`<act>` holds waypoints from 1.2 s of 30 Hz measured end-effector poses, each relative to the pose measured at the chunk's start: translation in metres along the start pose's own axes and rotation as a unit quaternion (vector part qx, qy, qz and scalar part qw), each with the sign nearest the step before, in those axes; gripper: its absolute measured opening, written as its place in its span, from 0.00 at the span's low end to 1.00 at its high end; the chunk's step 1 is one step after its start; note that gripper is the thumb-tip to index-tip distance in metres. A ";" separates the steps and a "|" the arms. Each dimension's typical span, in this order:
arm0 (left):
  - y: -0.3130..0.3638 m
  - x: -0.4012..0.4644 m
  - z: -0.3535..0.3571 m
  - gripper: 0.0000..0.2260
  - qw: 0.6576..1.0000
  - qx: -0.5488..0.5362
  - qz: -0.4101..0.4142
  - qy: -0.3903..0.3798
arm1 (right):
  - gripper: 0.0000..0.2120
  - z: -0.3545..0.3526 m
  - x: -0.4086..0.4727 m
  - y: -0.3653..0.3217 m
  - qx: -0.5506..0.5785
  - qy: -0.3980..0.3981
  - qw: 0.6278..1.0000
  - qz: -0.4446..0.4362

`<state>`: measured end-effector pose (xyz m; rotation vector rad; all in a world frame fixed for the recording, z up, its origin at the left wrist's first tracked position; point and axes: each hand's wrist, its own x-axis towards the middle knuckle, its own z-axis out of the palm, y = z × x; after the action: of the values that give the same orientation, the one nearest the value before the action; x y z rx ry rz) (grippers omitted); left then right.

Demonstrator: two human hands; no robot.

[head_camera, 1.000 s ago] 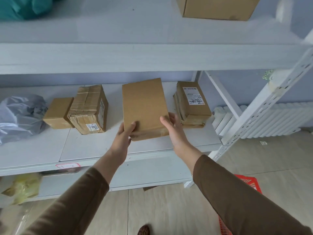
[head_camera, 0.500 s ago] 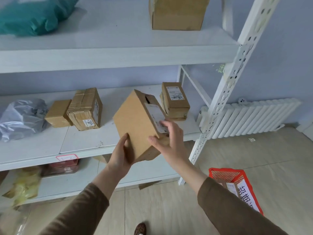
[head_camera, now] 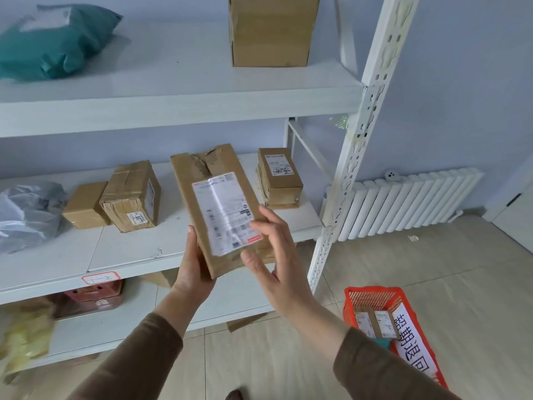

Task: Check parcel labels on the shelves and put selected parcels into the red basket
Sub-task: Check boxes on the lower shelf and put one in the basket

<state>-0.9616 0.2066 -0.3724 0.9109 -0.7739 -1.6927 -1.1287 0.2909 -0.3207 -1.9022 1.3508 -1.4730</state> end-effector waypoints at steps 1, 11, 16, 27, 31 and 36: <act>0.002 -0.001 -0.001 0.27 1.000 0.021 0.002 0.004 | 0.27 -0.003 0.001 0.002 0.019 0.008 0.999 0.042; 0.013 -0.006 -0.033 0.27 0.976 0.184 0.093 -0.072 | 0.65 -0.047 0.022 0.065 -0.002 -0.228 0.952 0.206; 0.018 -0.002 -0.033 0.26 0.976 0.186 0.079 -0.075 | 0.60 -0.031 0.027 0.086 0.090 -0.207 0.944 0.240; 0.030 0.077 -0.057 0.26 0.990 0.133 -0.001 0.037 | 0.35 0.050 0.137 0.115 0.186 -0.123 0.843 0.489; 0.044 0.125 -0.067 0.24 0.992 0.110 -0.029 0.052 | 0.34 0.072 0.171 0.130 0.223 -0.109 0.840 0.482; 0.050 0.176 -0.073 0.19 0.992 0.090 -0.065 0.051 | 0.30 0.096 0.200 0.149 0.171 0.003 0.899 0.404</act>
<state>-0.9092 0.0196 -0.4033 1.1867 -0.8230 -1.6928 -1.1123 0.0277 -0.3653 -0.9197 1.4927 -1.1583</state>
